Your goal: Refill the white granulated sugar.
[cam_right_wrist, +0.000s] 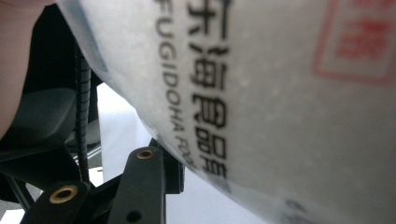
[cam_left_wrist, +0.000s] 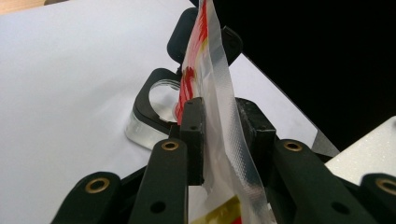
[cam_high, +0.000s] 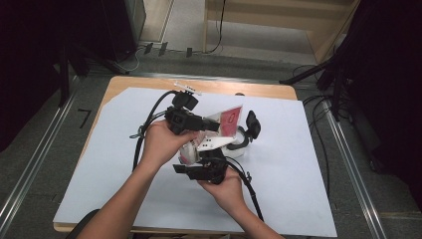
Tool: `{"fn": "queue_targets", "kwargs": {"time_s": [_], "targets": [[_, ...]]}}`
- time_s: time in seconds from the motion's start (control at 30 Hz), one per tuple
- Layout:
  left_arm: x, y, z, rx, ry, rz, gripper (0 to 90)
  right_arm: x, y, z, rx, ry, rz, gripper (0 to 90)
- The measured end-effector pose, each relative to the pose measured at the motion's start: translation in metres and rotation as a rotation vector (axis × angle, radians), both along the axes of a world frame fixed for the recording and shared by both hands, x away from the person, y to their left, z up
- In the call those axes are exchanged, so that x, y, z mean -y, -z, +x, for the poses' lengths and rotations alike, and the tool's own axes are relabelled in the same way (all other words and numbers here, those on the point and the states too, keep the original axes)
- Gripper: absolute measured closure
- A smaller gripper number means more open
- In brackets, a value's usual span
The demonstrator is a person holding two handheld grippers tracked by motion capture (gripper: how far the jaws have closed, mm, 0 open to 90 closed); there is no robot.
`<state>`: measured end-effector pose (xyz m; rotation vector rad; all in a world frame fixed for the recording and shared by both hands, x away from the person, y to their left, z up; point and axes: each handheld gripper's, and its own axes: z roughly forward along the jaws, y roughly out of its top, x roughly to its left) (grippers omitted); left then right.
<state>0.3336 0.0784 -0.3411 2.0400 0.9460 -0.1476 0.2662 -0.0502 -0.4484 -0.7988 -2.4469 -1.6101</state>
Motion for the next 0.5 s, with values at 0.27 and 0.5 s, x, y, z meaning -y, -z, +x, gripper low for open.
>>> {"fn": "queue_targets", "kwargs": {"time_s": [0.27,0.5], "targets": [[-0.0014,-0.0020,-0.0006,-0.002,0.005,0.002,69.8,0.0016,0.0007,0.0009,-0.018,-0.006,0.031,63.3],[-0.0021,-0.0040,-0.0013,-0.001,-0.005,0.005,70.4,0.0011,-0.0010,0.0010,-0.018,-0.012,0.036,63.2]]}}
